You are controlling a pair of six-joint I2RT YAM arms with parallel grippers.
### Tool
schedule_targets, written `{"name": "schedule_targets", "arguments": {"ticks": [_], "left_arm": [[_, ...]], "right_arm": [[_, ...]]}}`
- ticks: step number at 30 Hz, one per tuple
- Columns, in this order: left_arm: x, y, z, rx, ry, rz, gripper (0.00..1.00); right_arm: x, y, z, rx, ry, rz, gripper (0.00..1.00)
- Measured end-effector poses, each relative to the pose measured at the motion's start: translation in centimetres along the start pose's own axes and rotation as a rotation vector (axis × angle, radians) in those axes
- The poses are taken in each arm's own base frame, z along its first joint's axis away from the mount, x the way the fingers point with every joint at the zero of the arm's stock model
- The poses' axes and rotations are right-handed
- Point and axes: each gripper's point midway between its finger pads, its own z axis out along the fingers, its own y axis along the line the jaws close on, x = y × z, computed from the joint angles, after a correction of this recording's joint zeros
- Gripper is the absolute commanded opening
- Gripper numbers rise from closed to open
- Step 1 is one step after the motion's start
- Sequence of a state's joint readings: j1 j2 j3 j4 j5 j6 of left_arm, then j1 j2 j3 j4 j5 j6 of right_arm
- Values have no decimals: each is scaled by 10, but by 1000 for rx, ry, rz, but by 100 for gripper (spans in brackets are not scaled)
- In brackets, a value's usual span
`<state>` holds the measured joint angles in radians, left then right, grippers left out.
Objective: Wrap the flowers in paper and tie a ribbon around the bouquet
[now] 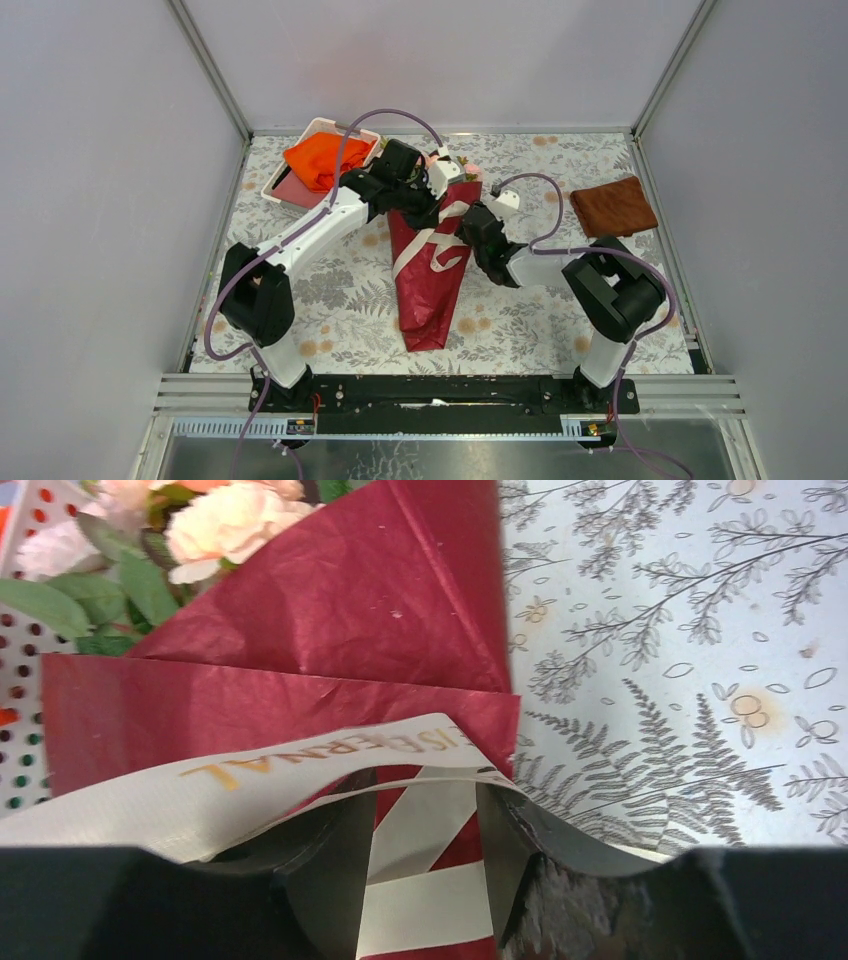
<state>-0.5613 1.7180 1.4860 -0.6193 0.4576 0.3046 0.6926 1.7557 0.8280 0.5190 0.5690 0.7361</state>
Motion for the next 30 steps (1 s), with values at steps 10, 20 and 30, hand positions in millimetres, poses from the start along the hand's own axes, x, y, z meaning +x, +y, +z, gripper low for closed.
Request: {"name": "schedule_targets", "arguments": {"ticks": [10,20,30], "left_arm": [[-2,-2,1,13,-9,3,0],[1,-5,4,34,-12,2,0],[3,-9,6,53,-12,2,0]], "right_arm": [[11,-14,18,78,3,-75,45],[13,-38,31,151,4,-113,39],[15,-61,43,170,34,-154,4]]}}
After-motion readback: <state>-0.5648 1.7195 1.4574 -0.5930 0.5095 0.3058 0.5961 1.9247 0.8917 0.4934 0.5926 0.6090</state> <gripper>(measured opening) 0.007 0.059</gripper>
